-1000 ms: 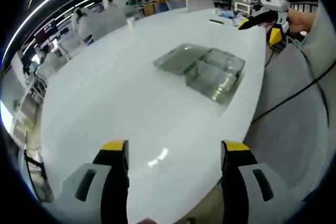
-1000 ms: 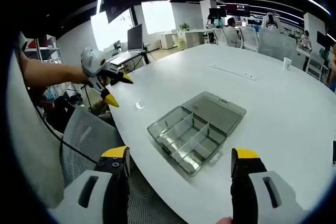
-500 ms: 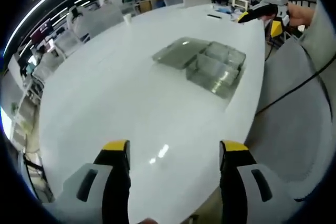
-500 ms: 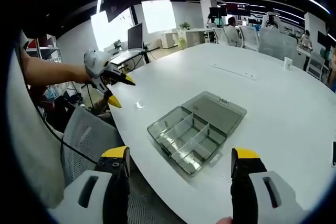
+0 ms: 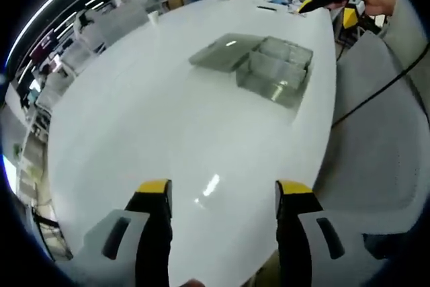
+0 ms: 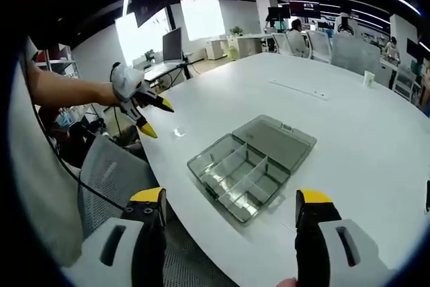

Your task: Insert the divider into the dual guide fixture by aligning both edges with the guide slots and pushing it downward to the bottom, including one-sided entry, uneven engagement, binding, and posture correction.

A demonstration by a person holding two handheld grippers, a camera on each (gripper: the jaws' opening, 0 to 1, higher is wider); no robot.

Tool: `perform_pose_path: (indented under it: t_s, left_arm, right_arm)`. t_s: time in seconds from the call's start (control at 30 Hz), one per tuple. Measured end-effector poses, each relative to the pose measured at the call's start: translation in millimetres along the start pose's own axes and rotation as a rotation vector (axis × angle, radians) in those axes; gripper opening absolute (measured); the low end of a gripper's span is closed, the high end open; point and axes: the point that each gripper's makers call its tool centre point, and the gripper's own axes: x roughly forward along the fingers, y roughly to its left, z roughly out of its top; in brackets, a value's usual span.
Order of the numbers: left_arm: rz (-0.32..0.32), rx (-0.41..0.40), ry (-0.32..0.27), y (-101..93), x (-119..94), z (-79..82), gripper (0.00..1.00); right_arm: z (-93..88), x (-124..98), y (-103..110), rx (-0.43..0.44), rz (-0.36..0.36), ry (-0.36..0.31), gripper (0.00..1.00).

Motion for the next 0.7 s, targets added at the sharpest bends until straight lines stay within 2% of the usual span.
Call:
perform_pose_path:
  t_s: [0.37, 0.7]
  left_arm:
    - [-0.030, 0.083, 0.044, 4.3, 10, -7.8, 0.53]
    - [-0.054, 0.126, 0.077, 9.2, 18, -13.4, 0.50]
  right_arm:
    - [-1.9, 1, -2, 0.007, -0.006, 0.009, 0.77]
    - [-3.2, 1, -3, 0.014, -0.011, 0.013, 0.77]
